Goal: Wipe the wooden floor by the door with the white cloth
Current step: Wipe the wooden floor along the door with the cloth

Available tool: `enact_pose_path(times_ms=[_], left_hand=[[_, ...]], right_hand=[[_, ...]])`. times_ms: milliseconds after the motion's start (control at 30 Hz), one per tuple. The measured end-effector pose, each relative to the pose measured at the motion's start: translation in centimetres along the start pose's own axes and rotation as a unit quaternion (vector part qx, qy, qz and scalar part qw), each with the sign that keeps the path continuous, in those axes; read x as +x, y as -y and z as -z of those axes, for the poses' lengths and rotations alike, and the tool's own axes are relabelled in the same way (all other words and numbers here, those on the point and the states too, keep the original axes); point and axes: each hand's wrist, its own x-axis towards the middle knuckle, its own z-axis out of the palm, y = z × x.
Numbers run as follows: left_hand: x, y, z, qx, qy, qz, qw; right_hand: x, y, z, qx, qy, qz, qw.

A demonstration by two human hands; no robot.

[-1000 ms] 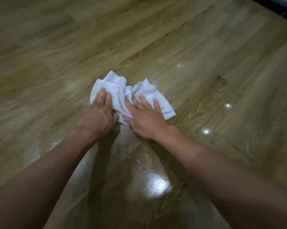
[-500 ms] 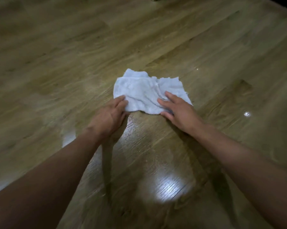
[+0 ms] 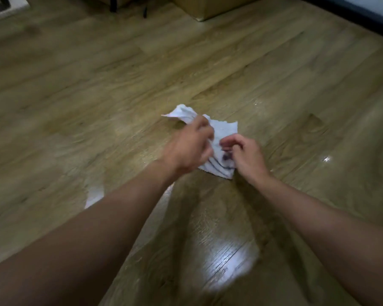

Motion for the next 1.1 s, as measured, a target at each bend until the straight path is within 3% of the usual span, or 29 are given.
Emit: enact_pose_path(times_ms=[67,100,167,200,267,333,400,500,600,633,700,767,900,967,1033,1100], left_hand=[[-0.9,-2.0,-1.6,0.003,0.101,-0.071,0.992],[-1.0,-2.4,-2.0,-0.014,0.092,-0.074,0.993],[-0.4,-2.3,-2.1,-0.044,0.005,0.01,0.999],[0.2,-1.7,-2.0,-0.026,-0.022,0.077,0.996],[1.0,0.3,-2.7,0.069,0.036,0.147,0.986],[0.9,1.8,-3.9,0.107,0.104,0.118,0.982],[0.2,2.1,-4.7,0.111,0.097,0.076,0.986],[-1.7,1.9,-4.9,0.136,0.039,-0.001,0.99],[-4.2,1.6,-4.5,0.085,0.073,-0.011,0.994],[-4.6,1.6,-4.4,0.059,0.077,0.013,0.995],[-4.6,1.6,-4.3,-0.04,0.042,0.138,0.989],[-3.4,1.5,-4.0,-0.153,-0.017,0.276,0.949],[-1.0,1.5,-3.6,-0.17,-0.002,0.383,0.908],[0.1,1.0,-3.1,-0.253,-0.019,0.436,0.863],[1.1,0.1,-1.7,-0.319,-0.08,0.454,0.828],[2.0,-0.8,0.3,-0.313,-0.164,0.412,0.84]], right_hand=[[1.3,-0.3,1.7,0.039,-0.106,-0.059,0.992],[1.7,-0.3,2.4,0.025,-0.137,-0.069,0.988],[1.9,0.1,2.7,-0.026,-0.143,-0.054,0.988],[1.7,0.5,2.3,-0.049,-0.123,-0.03,0.991],[1.2,0.9,0.7,-0.093,-0.049,0.065,0.992],[1.2,0.6,-1.2,-0.184,0.068,0.142,0.97],[1.6,0.2,-2.2,-0.304,0.144,0.128,0.933],[-0.5,-0.7,-2.7,-0.378,0.14,0.124,0.907],[-4.0,-1.5,-2.8,-0.382,0.115,0.195,0.896],[-4.3,-1.6,-2.5,-0.384,0.113,0.205,0.893],[-3.9,-1.0,-1.7,-0.388,0.152,0.182,0.891],[-4.2,-0.2,-1.4,-0.389,0.198,0.162,0.885],[-4.8,1.1,-1.5,-0.462,0.235,0.206,0.83],[-3.2,1.9,-0.7,-0.413,0.227,0.217,0.855],[-1.4,3.7,0.8,-0.256,0.195,0.175,0.93],[-0.3,5.7,2.7,-0.034,0.2,0.051,0.978]])
